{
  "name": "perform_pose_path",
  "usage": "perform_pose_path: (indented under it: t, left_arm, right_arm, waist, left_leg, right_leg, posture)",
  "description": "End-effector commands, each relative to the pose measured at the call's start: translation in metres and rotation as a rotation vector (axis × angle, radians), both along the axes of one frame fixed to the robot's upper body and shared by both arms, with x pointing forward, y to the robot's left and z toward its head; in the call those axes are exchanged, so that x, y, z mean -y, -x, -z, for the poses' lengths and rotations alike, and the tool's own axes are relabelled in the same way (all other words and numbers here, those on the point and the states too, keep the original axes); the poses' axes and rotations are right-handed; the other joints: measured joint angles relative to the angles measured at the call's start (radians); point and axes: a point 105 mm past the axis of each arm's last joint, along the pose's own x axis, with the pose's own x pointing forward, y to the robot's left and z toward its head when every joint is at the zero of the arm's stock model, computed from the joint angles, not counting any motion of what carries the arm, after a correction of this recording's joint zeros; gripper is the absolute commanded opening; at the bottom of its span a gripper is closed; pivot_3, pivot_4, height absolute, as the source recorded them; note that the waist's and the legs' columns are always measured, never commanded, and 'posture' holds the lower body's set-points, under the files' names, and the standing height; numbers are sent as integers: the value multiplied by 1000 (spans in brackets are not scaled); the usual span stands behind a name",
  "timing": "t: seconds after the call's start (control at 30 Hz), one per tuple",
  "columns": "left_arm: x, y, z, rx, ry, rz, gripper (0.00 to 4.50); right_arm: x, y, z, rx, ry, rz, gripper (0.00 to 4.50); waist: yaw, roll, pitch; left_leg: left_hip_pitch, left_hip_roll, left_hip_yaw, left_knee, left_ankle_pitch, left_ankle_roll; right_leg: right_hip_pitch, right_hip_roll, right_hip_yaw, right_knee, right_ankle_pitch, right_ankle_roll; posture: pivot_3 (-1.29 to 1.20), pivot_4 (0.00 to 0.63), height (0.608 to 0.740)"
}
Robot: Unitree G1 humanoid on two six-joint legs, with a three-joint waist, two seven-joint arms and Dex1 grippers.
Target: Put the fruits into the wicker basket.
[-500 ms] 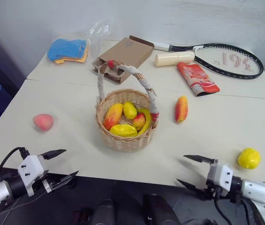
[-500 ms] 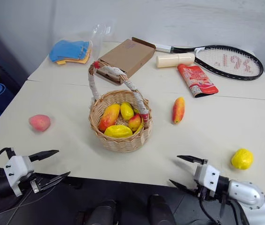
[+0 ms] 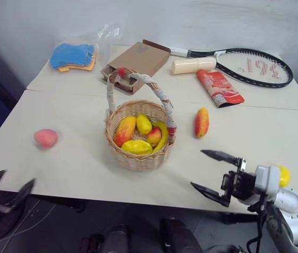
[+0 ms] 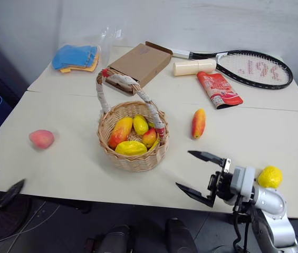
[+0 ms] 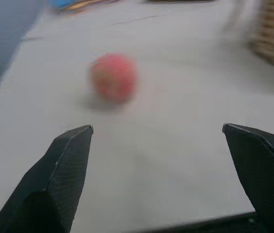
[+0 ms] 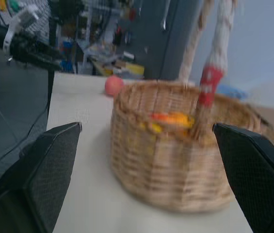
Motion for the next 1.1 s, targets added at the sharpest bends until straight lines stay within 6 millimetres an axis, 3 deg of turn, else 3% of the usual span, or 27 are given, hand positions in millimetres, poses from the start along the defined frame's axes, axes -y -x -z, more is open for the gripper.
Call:
perform_pose_path:
  t: [0.03, 0.1, 0.2, 0.37, 0.43, 0.53, 0.6, 0.67, 0.73, 0.8, 0.97, 1.03, 1.1]
  left_arm:
    - [-39, 31, 7, -38, 9, -197, 4500]
    - [-51, 41, 14, -57, 38, -246, 4500]
    - [-47, 34, 7, -13, 112, -212, 4500]
    - [-23, -8, -33, 64, 99, -14, 4500]
    - [-11, -40, -54, 75, 98, 89, 4500]
    - [3, -76, -67, 32, 77, 182, 4500]
    - [13, -114, -68, -26, 24, 236, 4500]
    - [18, -138, -69, -51, -1, 257, 4500]
    - [17, -156, -68, -67, 2, 255, 4500]
    - [15, -172, -60, -116, 17, 248, 4500]
    - [3, -188, -28, -296, 16, 229, 4500]
    - [1, -191, -26, -316, 11, 232, 4500]
    - [2, -192, -25, -329, 20, 254, 4111]
  right_arm:
    - [-8, 10, -29, 85, -1, -96, 4475]
    - [-14, 10, -39, 126, -11, -118, 4475]
    - [-21, 14, -37, 141, 23, -174, 4475]
    - [-26, 11, -39, 145, 7, -161, 4475]
    - [-26, 6, -42, 140, -7, -141, 4475]
    - [-26, 1, -42, 125, -13, -125, 4475]
    - [-30, -1, -40, 118, -6, -136, 4475]
    - [-33, -3, -40, 118, -6, -142, 4475]
    - [-36, -3, -40, 118, -4, -145, 4475]
    - [-39, -3, -39, 121, 7, -150, 4475]
    - [-42, -2, -41, 123, 11, -137, 4475]
    - [-40, -3, -42, 121, 9, -114, 4475]
    - [-39, -2, -41, 119, 10, -100, 4500]
  waist:
    - [5, 0, 0]
    - [7, -2, -2]
    - [10, -8, -5]
    - [10, -11, -7]
    - [10, -12, -7]
    - [9, -9, -7]
    - [8, -6, -7]
    - [6, -3, -6]
    - [-3, -2, -6]
    - [-6, -2, -6]
    - [-3, -2, -6]
    - [1, -2, -6]
    - [5, -2, -6]
  left_leg:
    - [0, 0, 0, 0, 0, 0]
    - [0, 0, 0, 0, 0, 0]
    - [0, 1, 0, 0, 0, 0]
    - [-4, 9, 8, -1, -1, -7]
    - [-4, 11, 12, -2, 0, -8]
    - [-4, 12, 17, -2, 3, -8]
    - [-3, 12, 20, -3, 3, -8]
    - [-3, 11, 23, -4, 5, -5]
    - [-2, 11, 29, -7, 6, -2]
    - [-3, 13, 33, -7, 4, -2]
    - [-7, 14, 36, -4, 0, -2]
    - [-9, 14, 40, -2, -1, 0]
    - [-9, 13, 41, 0, -2, 2]
  right_leg:
    - [0, 0, 0, 0, 0, 0]
    - [0, -1, 0, -1, -2, -4]
    - [0, -2, -1, -1, -9, -16]
    - [2, -11, -16, -1, -11, -20]
    - [3, -14, -21, -1, -11, -20]
    - [4, -18, -23, -1, -11, -19]
    - [3, -19, -23, -1, -10, -19]
    - [2, -21, -26, 0, -9, -17]
    - [0, -25, -30, 0, -2, -4]
    - [-3, -31, -45, 0, 0, -1]
    - [-8, -30, -54, 2, -1, -1]
    - [-10, -30, -58, 3, -1, -1]
    - [-10, -32, -59, 6, 0, 0]
  posture:
    - [0, 150, 740]
    - [0, 150, 740]
    - [0, 150, 740]
    - [0, 150, 740]
    - [0, 150, 740]
    - [0, 150, 740]
    - [0, 150, 740]
    - [0, 150, 740]
    - [0, 150, 740]
    - [0, 150, 740]
    - [0, 150, 740]
    - [0, 150, 740]
    - [0, 150, 740]
